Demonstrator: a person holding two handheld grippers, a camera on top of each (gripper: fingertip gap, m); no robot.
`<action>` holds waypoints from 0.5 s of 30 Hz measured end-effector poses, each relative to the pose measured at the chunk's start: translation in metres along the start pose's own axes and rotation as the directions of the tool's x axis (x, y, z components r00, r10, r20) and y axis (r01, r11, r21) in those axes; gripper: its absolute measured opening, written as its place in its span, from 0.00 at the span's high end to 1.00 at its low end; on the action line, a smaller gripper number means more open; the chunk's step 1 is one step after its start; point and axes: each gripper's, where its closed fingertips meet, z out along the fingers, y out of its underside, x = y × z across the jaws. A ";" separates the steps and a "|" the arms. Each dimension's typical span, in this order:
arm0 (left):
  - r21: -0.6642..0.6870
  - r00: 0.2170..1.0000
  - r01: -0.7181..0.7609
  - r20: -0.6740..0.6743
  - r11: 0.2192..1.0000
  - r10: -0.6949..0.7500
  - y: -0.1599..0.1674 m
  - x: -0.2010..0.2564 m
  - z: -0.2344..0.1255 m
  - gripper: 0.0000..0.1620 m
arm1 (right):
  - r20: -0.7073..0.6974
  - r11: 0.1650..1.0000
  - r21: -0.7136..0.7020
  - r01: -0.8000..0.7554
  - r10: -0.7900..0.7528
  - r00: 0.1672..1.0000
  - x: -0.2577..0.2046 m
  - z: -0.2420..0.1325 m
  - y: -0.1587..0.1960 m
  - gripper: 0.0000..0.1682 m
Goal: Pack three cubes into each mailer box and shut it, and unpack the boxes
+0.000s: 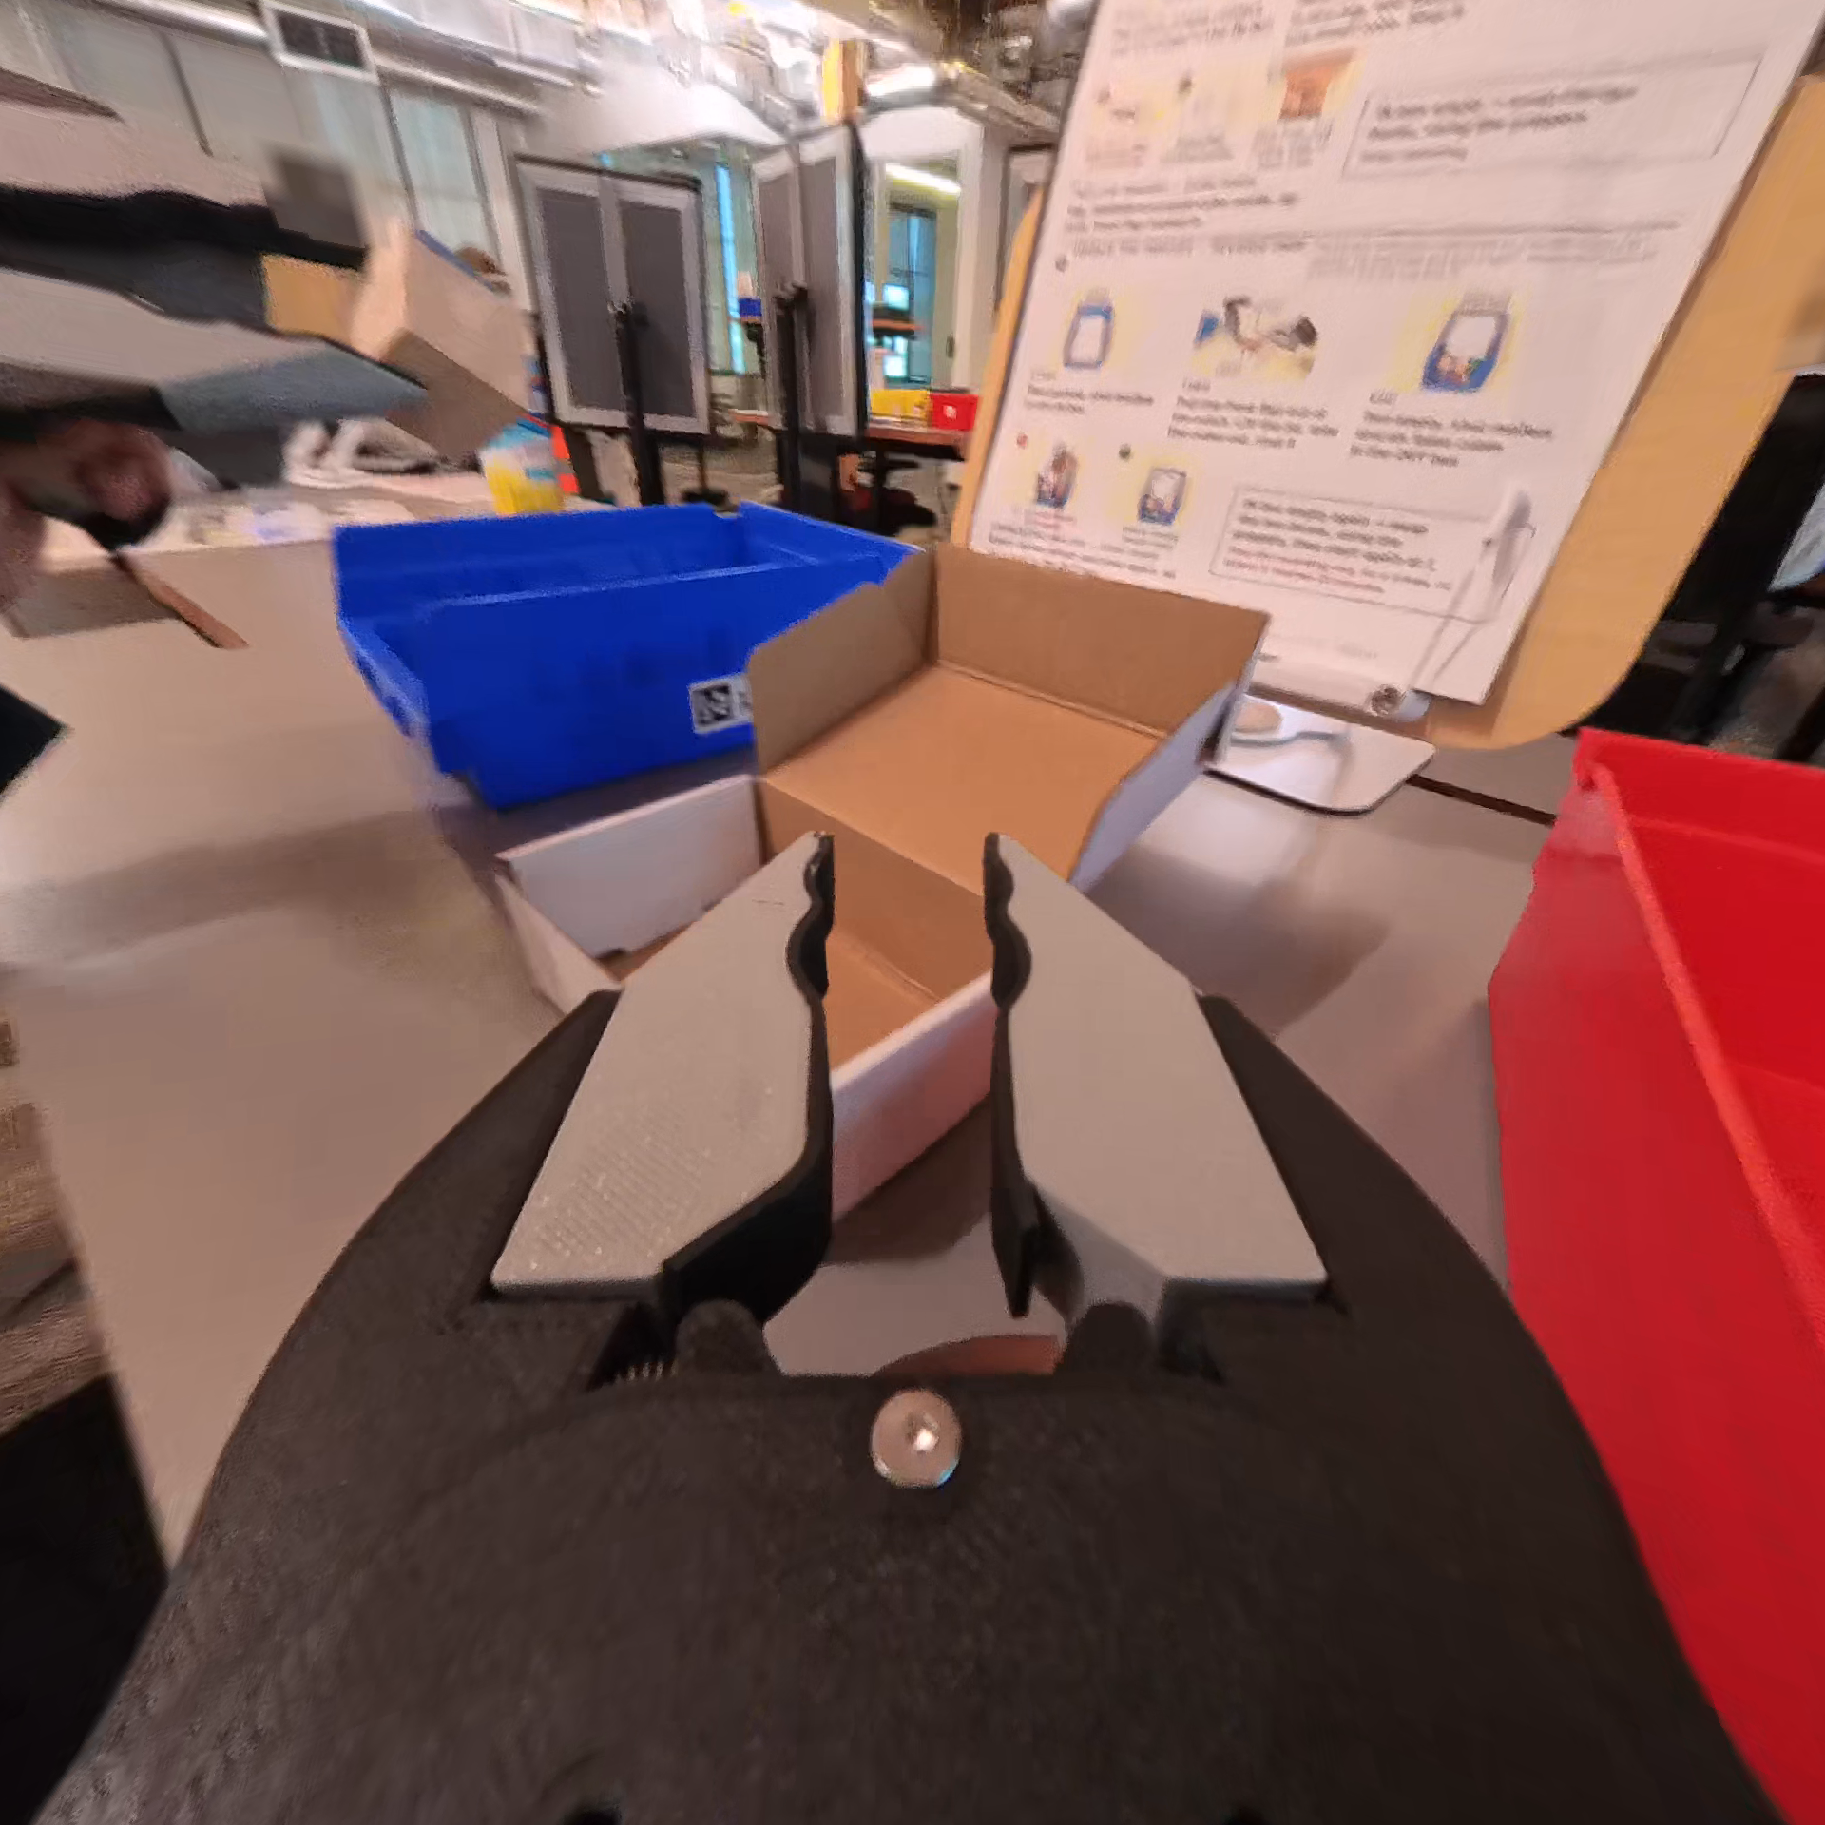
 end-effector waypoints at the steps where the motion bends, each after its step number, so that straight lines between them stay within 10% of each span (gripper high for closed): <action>1: 0.050 0.999 -0.033 -0.025 0.998 0.035 -0.016 0.012 -0.002 0.76 | 0.029 1.000 -0.001 -0.008 0.008 1.000 -0.008 -0.001 -0.007 0.84; 15: 0.360 0.920 -0.251 -0.199 0.899 0.337 -0.120 0.128 -0.033 0.76 | 0.424 0.925 -0.113 -0.364 0.376 0.824 -0.093 -0.007 -0.069 0.65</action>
